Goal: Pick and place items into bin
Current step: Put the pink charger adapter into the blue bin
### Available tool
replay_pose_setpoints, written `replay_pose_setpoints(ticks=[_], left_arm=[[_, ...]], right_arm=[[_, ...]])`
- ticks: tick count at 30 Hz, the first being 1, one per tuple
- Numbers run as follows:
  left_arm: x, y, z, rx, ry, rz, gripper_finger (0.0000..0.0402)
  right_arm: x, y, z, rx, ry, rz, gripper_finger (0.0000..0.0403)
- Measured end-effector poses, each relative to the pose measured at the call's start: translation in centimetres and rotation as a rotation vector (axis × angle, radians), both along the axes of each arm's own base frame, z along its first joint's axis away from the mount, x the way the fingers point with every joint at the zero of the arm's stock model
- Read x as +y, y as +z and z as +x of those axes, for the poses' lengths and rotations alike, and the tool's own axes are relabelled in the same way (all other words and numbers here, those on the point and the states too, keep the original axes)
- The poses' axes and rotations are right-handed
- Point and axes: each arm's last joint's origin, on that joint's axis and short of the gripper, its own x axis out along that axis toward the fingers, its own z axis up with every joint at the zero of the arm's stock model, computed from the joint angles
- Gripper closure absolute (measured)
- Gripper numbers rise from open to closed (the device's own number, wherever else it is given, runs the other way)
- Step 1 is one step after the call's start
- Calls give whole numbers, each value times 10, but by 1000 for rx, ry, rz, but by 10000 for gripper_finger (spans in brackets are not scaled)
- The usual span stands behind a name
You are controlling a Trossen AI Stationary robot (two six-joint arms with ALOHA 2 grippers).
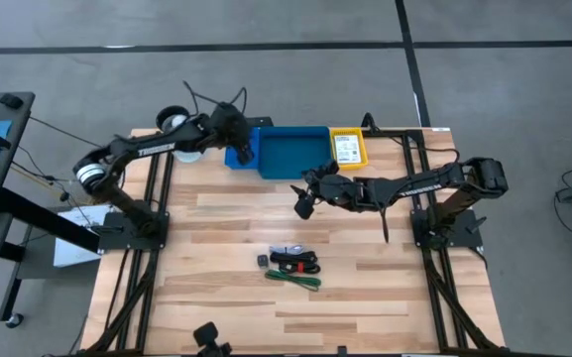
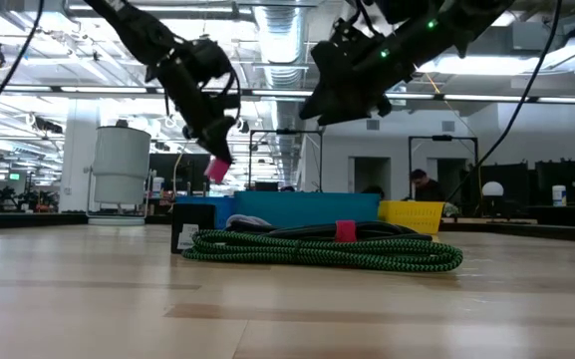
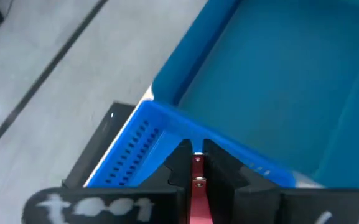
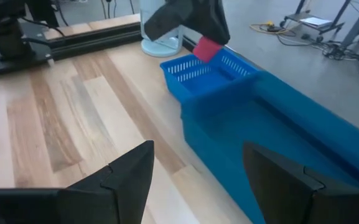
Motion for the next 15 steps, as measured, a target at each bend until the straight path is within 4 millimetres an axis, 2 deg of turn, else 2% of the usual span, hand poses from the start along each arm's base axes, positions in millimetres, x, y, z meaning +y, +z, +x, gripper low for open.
replay_pose_setpoints(ticks=[5, 15], left_arm=[[5, -15, 2, 43, 26, -35, 391], [6, -16, 1, 45, 73, -36, 367]], right_arm=[[0, -2, -1, 27, 0, 1, 163], [0, -3, -2, 33, 1, 2, 163]])
